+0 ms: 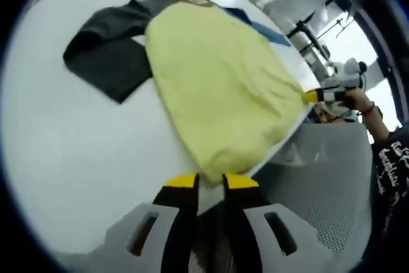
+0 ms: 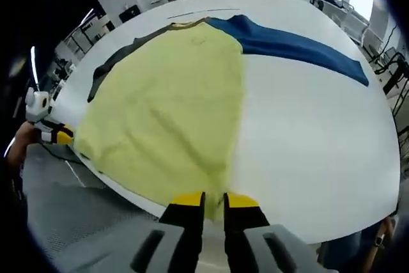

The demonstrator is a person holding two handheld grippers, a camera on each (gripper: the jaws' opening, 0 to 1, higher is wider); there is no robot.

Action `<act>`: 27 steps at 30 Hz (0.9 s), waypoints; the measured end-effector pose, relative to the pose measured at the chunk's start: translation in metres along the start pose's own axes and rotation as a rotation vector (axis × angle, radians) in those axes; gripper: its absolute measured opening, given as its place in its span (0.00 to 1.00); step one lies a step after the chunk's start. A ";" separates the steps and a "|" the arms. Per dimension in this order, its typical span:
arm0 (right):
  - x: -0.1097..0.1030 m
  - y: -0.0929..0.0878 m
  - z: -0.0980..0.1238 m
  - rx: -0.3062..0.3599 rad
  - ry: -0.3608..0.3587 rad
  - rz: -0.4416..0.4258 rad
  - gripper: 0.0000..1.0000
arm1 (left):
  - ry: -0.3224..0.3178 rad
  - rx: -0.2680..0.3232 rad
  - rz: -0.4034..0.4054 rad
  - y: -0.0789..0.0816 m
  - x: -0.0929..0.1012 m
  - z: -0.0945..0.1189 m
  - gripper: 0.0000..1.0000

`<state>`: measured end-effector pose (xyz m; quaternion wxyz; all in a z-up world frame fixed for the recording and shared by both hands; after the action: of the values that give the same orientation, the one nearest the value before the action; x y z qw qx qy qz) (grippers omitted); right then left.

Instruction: Fold the garment on the visible template until the final outline fits inside the template.

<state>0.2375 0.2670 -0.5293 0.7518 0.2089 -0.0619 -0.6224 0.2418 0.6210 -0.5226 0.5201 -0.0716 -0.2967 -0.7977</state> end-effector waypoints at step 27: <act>0.000 0.014 0.021 0.008 0.032 0.006 0.00 | 0.014 -0.066 0.082 -0.001 -0.001 0.007 0.00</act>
<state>0.2430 0.2641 -0.5050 0.7538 0.2216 -0.0530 -0.6163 0.2400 0.6260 -0.5178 0.5518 -0.0953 -0.2634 -0.7855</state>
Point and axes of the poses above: the point that each gripper's makers call its tool centre point, and the gripper's own axes: z roughly backward along the fingers, x roughly to its right, y roughly out of its top, the point moved 1 cm from there along z, roughly backward along the fingers
